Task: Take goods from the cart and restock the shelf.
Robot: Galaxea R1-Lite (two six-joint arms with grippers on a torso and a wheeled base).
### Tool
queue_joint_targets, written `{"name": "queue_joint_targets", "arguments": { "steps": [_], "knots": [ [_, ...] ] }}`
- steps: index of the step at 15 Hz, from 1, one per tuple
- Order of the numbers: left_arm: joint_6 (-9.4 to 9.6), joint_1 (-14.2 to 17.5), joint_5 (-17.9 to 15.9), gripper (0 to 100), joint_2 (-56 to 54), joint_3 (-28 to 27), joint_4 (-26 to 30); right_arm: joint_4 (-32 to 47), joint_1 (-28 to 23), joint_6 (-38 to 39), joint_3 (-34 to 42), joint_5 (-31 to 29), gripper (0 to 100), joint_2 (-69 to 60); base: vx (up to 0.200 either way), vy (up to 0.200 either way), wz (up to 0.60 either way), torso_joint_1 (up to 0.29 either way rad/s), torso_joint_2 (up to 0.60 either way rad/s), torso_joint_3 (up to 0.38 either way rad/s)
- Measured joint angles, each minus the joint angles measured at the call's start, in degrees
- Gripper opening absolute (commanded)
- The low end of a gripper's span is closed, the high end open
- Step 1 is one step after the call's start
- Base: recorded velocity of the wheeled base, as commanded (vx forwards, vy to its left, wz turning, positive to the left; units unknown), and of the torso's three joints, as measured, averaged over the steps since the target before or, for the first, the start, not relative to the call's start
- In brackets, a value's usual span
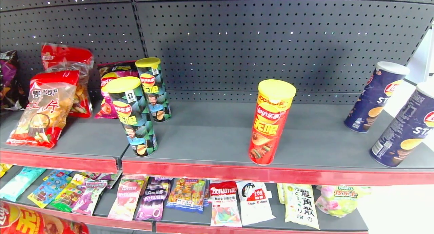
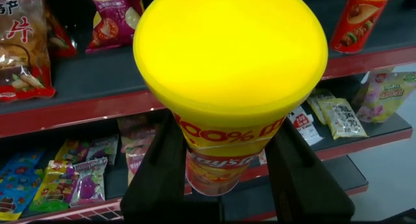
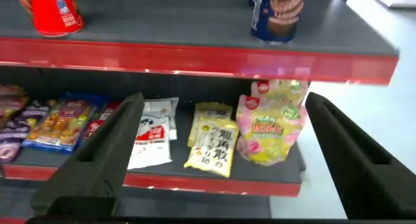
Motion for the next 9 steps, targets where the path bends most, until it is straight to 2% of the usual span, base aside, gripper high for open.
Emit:
{"name": "queue_joint_targets", "arguments": {
  "steps": [3,7,9],
  "knots": [
    [-0.15,-0.05,0.00,0,-0.40,-0.11,-0.05,-3.61,0.02,-0.44,2.26,2.55,100,-0.13,0.000,0.000,0.00,0.000,0.00,0.000],
    [-0.15,-0.02,-0.11,0,-0.33,-0.02,-0.02,-4.00,0.07,0.93,3.25,2.78,100,-0.16,0.000,0.000,0.00,0.000,0.00,0.000],
    [-0.17,-0.05,-0.11,0,-0.11,-0.22,-0.05,-3.97,0.07,1.01,3.30,2.79,100,-0.16,0.000,0.000,-0.60,0.010,0.00,0.002]
  ]
}}
